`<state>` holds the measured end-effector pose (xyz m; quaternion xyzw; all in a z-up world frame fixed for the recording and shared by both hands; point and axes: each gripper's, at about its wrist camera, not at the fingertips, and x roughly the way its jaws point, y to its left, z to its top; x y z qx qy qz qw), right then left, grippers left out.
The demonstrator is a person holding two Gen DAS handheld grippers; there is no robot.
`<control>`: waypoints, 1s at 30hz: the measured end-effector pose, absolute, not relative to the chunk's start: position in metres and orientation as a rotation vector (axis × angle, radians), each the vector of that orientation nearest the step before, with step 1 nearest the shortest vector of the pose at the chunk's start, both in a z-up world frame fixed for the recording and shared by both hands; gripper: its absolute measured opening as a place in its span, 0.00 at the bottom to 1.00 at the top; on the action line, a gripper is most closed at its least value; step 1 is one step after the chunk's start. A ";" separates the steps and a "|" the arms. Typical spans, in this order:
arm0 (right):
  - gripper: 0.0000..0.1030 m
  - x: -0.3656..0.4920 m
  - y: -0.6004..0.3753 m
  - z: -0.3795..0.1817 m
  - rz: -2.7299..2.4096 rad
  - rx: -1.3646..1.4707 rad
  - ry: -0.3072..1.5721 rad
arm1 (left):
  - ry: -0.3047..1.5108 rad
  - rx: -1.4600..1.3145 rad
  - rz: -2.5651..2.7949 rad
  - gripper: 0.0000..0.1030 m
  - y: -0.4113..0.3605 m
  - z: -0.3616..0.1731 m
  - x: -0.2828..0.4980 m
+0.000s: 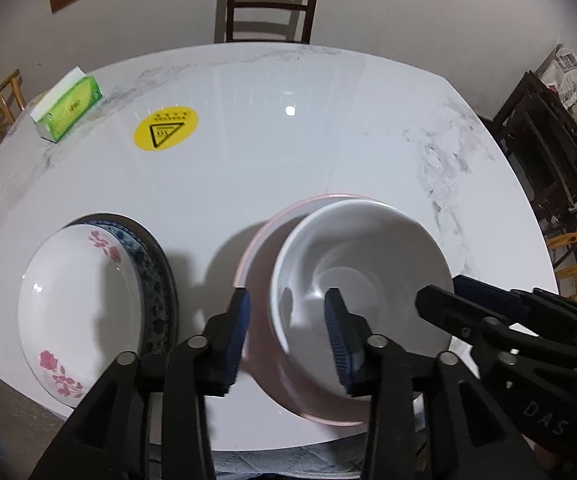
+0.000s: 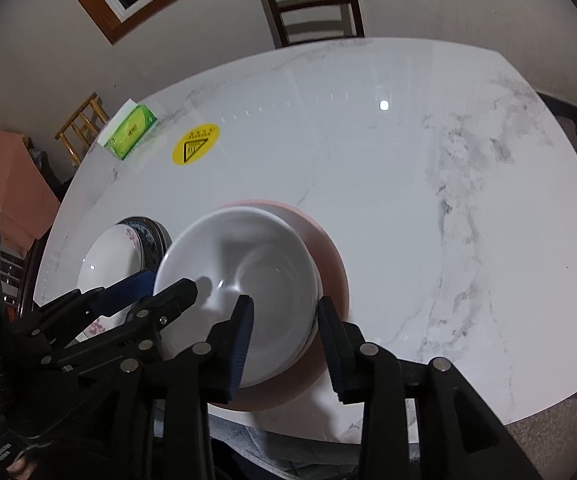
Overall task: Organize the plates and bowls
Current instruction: 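Lower the small bowl into the 'Rabbit' bowl and open the left gripper, then close the left gripper on the pink bowl rim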
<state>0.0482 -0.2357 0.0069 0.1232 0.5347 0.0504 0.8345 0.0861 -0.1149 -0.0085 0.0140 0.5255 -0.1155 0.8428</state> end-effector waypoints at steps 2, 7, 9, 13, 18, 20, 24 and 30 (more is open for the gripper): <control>0.33 0.046 -0.236 0.011 0.103 0.259 1.114 | 1.096 0.028 -0.237 0.36 -0.113 -0.007 0.084; 0.33 0.037 -0.241 0.018 0.101 0.307 1.071 | 1.067 -0.004 -0.227 0.39 -0.104 -0.001 0.079; 0.33 0.033 -0.243 0.019 0.099 0.326 1.056 | 1.056 -0.016 -0.222 0.42 -0.100 0.001 0.077; 0.33 0.025 -0.247 0.022 0.094 0.362 1.030 | 1.051 -0.047 -0.219 0.43 -0.089 0.003 0.073; 0.33 0.018 -0.254 0.022 0.085 0.394 1.020 | 1.061 -0.117 -0.211 0.45 -0.070 0.005 0.069; 0.33 0.016 -0.257 0.021 0.078 0.404 1.024 | 1.068 -0.152 -0.207 0.46 -0.062 0.004 0.068; 0.33 0.014 -0.262 0.016 0.061 0.423 1.039 | 1.081 -0.204 -0.197 0.46 -0.048 0.002 0.068; 0.33 0.010 -0.269 0.010 0.022 0.437 1.063 | 1.124 -0.298 -0.218 0.45 -0.039 -0.007 0.071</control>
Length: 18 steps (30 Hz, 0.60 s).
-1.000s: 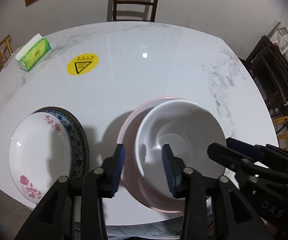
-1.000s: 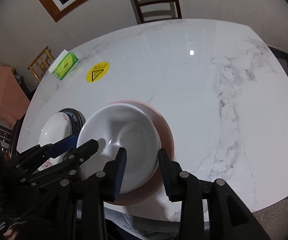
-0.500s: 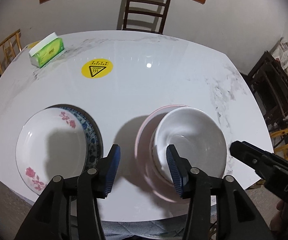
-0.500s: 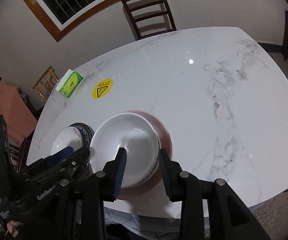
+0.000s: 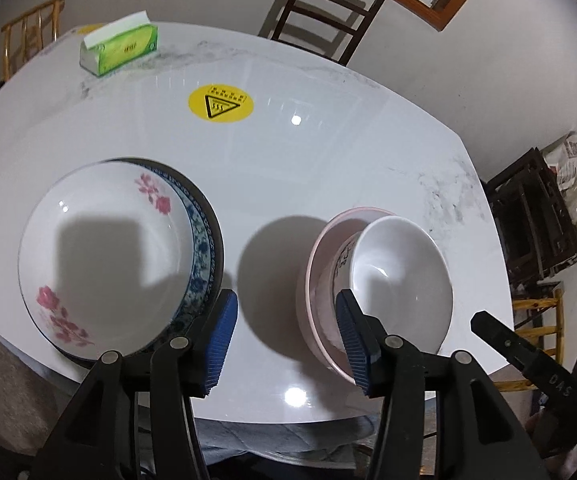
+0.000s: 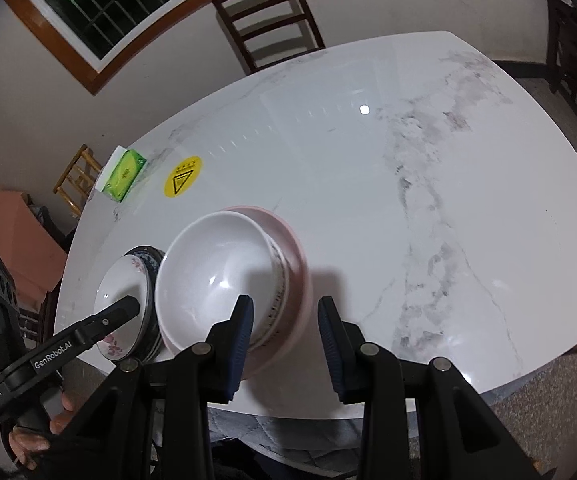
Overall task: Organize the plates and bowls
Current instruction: 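Close the left gripper on the pink bowl rim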
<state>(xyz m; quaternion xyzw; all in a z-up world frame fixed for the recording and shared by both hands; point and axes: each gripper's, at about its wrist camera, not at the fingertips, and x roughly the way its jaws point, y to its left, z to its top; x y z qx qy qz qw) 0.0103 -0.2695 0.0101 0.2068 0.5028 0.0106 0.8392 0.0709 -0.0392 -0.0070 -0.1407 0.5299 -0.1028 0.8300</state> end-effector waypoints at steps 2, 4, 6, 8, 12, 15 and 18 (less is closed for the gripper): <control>0.33 0.010 -0.272 0.006 0.003 0.442 1.077 | 1.137 -0.321 -0.221 0.45 -0.038 -0.010 0.073; 0.33 0.010 -0.275 0.002 -0.005 0.445 1.087 | 1.155 -0.339 -0.220 0.46 -0.038 -0.015 0.075; 0.33 0.011 -0.275 -0.003 -0.017 0.446 1.100 | 1.171 -0.359 -0.216 0.45 -0.036 -0.020 0.076; 0.33 0.012 -0.275 -0.007 -0.015 0.450 1.111 | 1.180 -0.372 -0.205 0.45 -0.035 -0.023 0.077; 0.33 0.014 -0.272 -0.010 -0.023 0.444 1.117 | 1.187 -0.379 -0.191 0.45 -0.034 -0.027 0.079; 0.33 0.017 -0.271 -0.013 -0.028 0.444 1.125 | 1.191 -0.380 -0.185 0.45 -0.035 -0.031 0.081; 0.33 0.019 -0.272 -0.017 -0.038 0.450 1.138 | 1.194 -0.373 -0.183 0.45 -0.037 -0.034 0.083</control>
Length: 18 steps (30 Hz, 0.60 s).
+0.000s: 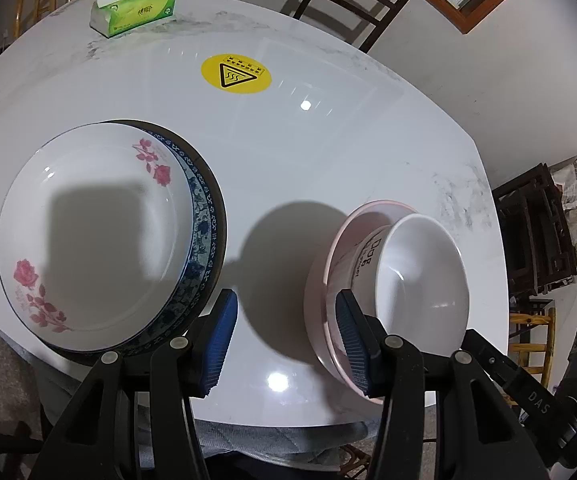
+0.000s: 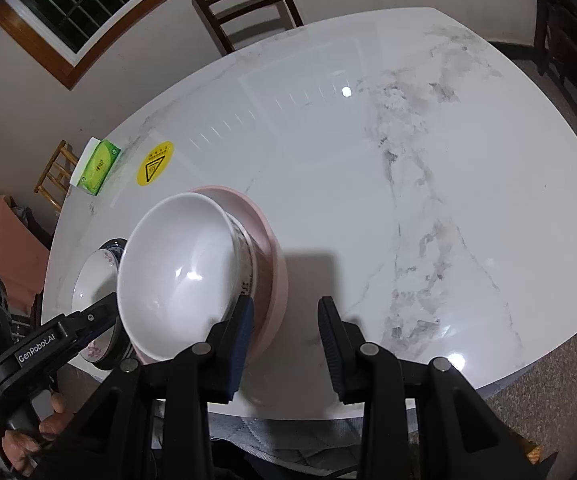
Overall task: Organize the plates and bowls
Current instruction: 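Close the left gripper on the pink bowl rim, then lift and carry the nested pink bowl toward the plate stack with the left gripper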
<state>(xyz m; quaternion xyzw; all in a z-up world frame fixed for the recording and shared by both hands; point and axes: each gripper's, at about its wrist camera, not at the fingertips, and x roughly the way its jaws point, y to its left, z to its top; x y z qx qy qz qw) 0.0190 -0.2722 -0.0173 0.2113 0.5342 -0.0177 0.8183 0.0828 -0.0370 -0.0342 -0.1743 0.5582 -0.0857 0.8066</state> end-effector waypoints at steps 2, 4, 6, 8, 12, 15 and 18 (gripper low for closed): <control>0.33 0.021 -0.272 -0.020 -0.041 0.445 1.147 | 1.199 -0.370 -0.180 0.45 -0.038 -0.036 0.083; 0.33 0.023 -0.272 -0.023 -0.047 0.432 1.155 | 1.207 -0.371 -0.176 0.44 -0.039 -0.039 0.084; 0.33 0.026 -0.270 -0.025 -0.049 0.421 1.161 | 1.214 -0.368 -0.174 0.44 -0.040 -0.042 0.085; 0.33 0.028 -0.268 -0.028 -0.051 0.415 1.167 | 1.221 -0.367 -0.171 0.44 -0.041 -0.046 0.087; 0.33 0.033 -0.266 -0.033 -0.061 0.392 1.180 | 1.228 -0.363 -0.175 0.43 -0.043 -0.051 0.088; 0.33 0.036 -0.266 -0.036 -0.062 0.378 1.189 | 1.235 -0.358 -0.177 0.42 -0.046 -0.055 0.090; 0.33 0.040 -0.264 -0.039 -0.063 0.366 1.199 | 1.242 -0.358 -0.186 0.38 -0.048 -0.058 0.092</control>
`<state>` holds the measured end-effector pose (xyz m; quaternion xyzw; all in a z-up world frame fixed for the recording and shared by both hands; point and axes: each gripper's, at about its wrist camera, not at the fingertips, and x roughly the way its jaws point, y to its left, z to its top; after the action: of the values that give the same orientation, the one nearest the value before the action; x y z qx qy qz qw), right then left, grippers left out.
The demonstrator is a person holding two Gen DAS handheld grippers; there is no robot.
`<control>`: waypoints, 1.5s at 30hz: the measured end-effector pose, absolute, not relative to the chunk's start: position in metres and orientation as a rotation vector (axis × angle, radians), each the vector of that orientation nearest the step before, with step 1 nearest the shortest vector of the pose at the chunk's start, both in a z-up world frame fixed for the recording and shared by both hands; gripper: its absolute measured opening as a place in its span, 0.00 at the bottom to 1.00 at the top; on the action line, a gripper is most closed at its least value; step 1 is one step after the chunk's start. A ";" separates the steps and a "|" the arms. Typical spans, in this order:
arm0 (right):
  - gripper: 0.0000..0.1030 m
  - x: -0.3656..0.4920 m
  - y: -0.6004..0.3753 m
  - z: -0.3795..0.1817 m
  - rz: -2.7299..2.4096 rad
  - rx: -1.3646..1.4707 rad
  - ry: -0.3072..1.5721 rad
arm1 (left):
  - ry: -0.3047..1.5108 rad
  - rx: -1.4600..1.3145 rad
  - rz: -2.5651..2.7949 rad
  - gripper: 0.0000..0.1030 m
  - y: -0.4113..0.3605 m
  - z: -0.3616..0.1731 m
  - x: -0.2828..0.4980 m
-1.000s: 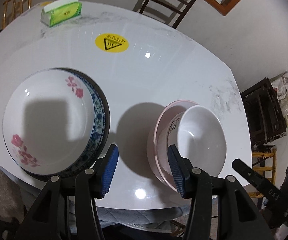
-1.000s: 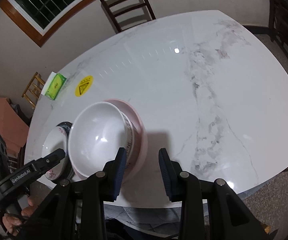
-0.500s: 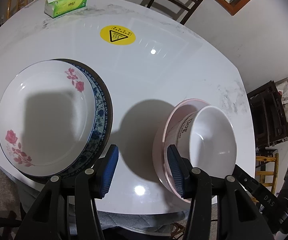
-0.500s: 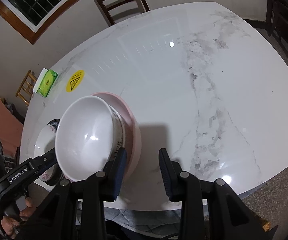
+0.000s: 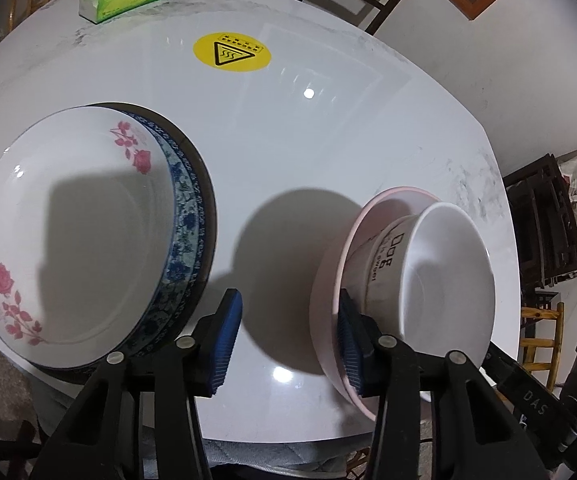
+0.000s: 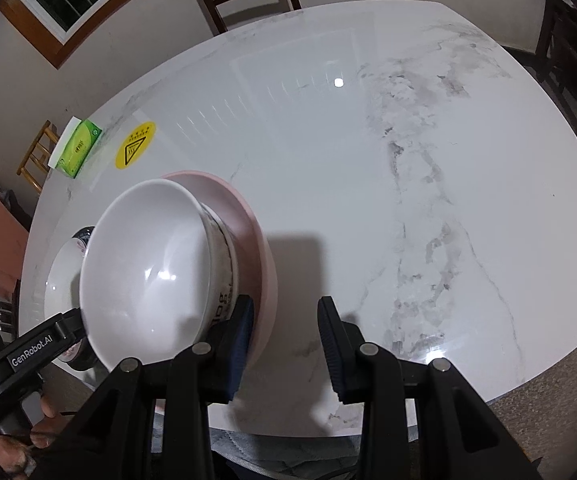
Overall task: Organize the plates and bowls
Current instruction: 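Lift and carry the nested pink bowl toward the plate stack with the left gripper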
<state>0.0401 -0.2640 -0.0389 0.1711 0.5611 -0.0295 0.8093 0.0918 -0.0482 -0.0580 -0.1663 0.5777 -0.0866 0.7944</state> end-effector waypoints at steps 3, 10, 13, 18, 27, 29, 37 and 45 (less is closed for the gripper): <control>0.33 0.043 -0.265 -0.041 -0.061 0.375 1.206 | 1.233 -0.350 -0.193 0.35 -0.050 -0.057 0.093; 0.33 0.046 -0.263 -0.042 -0.068 0.371 1.204 | 1.227 -0.350 -0.207 0.32 -0.052 -0.056 0.095; 0.33 0.046 -0.261 -0.042 -0.065 0.350 1.197 | 1.228 -0.362 -0.212 0.32 -0.050 -0.058 0.097; 0.33 0.046 -0.262 -0.042 -0.066 0.346 1.186 | 1.224 -0.363 -0.217 0.31 -0.050 -0.058 0.097; 0.33 0.046 -0.264 -0.044 -0.077 0.393 1.179 | 1.205 -0.344 -0.246 0.17 -0.058 -0.054 0.097; 0.33 0.045 -0.264 -0.044 -0.077 0.389 1.178 | 1.199 -0.339 -0.253 0.14 -0.059 -0.053 0.097; 0.19 0.044 -0.266 -0.045 -0.051 0.457 1.162 | 1.183 -0.325 -0.257 0.06 -0.065 -0.051 0.097; 0.13 0.045 -0.260 -0.043 -0.053 0.461 1.149 | 1.173 -0.327 -0.255 0.06 -0.064 -0.050 0.096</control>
<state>0.0451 -0.2603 -0.0433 0.2161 0.5386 -0.0250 0.8140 0.0962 -0.0643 -0.0499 -0.1533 0.5495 -0.1193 0.8126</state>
